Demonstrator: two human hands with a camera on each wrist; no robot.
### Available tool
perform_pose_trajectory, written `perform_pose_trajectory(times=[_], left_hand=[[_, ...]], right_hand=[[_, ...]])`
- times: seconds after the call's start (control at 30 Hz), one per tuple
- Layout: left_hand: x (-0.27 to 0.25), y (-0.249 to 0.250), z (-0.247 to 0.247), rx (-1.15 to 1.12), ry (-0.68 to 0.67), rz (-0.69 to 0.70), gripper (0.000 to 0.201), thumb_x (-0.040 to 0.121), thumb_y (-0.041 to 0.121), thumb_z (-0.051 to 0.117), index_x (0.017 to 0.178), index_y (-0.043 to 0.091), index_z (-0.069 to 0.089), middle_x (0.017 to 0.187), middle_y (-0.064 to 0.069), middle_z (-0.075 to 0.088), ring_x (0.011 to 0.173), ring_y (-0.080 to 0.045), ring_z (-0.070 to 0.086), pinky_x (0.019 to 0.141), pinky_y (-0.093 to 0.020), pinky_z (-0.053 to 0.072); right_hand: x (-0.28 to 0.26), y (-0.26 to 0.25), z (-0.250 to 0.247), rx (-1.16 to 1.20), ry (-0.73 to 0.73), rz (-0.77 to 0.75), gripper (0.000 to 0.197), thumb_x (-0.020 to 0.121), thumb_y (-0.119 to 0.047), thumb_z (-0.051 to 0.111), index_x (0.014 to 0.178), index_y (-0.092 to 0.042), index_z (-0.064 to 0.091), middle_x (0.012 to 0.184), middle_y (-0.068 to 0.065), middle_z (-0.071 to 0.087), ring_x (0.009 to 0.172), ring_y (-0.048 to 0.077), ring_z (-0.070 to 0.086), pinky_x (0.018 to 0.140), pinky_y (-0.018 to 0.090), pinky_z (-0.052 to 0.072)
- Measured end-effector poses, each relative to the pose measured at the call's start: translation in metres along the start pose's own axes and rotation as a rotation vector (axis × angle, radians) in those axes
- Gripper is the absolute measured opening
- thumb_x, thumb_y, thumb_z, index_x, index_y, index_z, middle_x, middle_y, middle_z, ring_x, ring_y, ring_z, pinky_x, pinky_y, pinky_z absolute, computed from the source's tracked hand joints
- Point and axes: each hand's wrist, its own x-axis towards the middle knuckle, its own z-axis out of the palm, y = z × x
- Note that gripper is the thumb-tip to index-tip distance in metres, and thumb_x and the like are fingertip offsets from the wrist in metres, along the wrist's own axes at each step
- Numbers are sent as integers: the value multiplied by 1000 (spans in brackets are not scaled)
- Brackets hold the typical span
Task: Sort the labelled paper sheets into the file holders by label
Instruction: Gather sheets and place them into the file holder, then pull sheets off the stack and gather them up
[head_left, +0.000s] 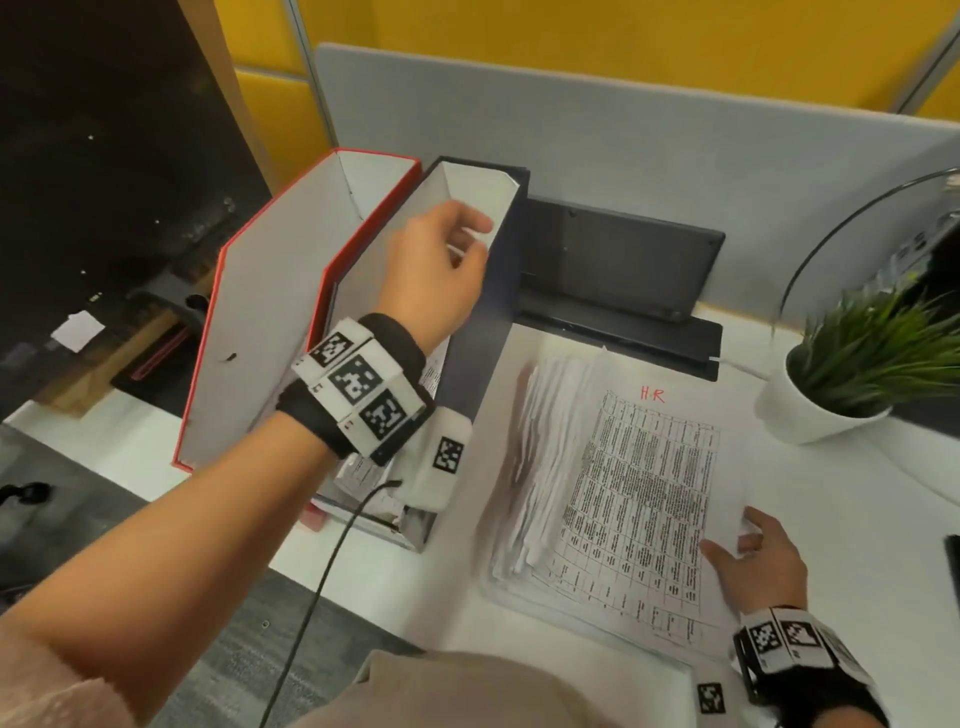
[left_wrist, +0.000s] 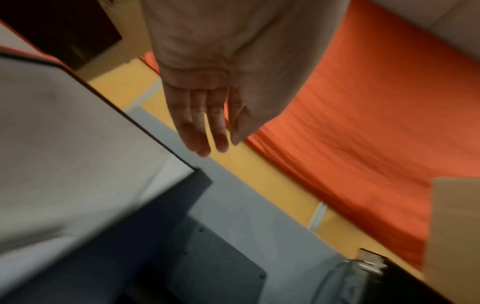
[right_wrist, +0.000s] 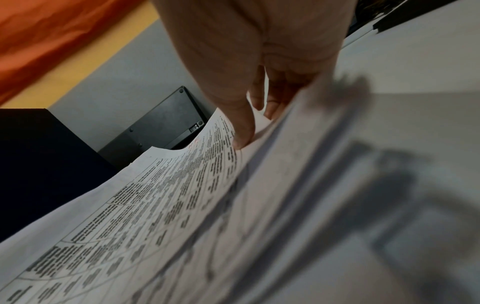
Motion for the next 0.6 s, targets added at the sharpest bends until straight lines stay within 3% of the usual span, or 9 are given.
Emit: perform_pose_trajectory(times=[0.1,0.2,0.3,0.37,0.4,0.43,0.47,0.53,0.6], left_hand=[[-19,24,30,-149,-16,148,16,88,6,52,97,13,62,89,3,63,74,-5,57,67,-13,47],[-42,20,70,-72,-181,228,15,87,11,53,98,17,63,86,4,60,75,-5,55,69,-15,45],[-62,-6,109,106,-446,36,16,90,18,53,103,17,63,87,3,61,76,-11,56,83,-34,50],[-73,-25,128,299,-620,-134,23,93,24,51,109,11,60,94,-6,65,83,-18,59,96,-39,44],[-78,-33,135,370,-686,-202,28,94,27,50,108,5,60,95,-11,66,89,-23,61,95,-37,44],[-82,-40,140,393,-722,-257,31,94,29,52,103,1,61,91,-17,66,89,-27,62,85,-33,47],[-86,-45,145,391,-729,-297,33,92,31,55,92,-1,62,80,-19,64,82,-29,63,71,-29,46],[-89,-50,151,363,-684,-354,33,87,35,63,72,6,57,58,-9,53,61,-22,57,51,-21,38],[-90,-52,154,309,-606,-401,32,81,33,70,67,10,51,60,-1,50,60,-17,52,52,-21,39]], right_hand=[[0,-1,0,3,-25,4,65,71,-9,78,128,-7,48,93,12,60,81,22,52,80,31,42],[1,-1,-1,16,-44,2,67,69,-10,80,129,-9,49,88,8,57,80,22,53,77,27,41],[-1,0,-2,26,-54,2,69,68,-10,81,130,-11,49,86,7,56,78,20,53,73,24,39],[-3,1,-2,31,-57,-7,70,68,-9,81,131,-11,49,83,5,55,77,19,52,72,23,37],[-3,1,-3,33,-63,-8,71,68,-9,81,131,-11,48,82,4,54,77,18,52,71,23,37],[-4,1,-3,33,-74,-8,72,68,-10,81,132,-11,47,80,3,53,77,18,52,71,23,37],[-5,1,-3,31,-88,-8,73,68,-10,81,133,-12,46,79,1,52,78,17,52,71,23,37],[-7,0,-4,26,-116,-3,76,68,-13,81,135,-13,44,82,2,53,80,17,52,73,22,38],[-10,-3,-6,10,-137,-1,80,68,-14,82,137,-14,42,102,11,55,89,19,52,80,25,42]])
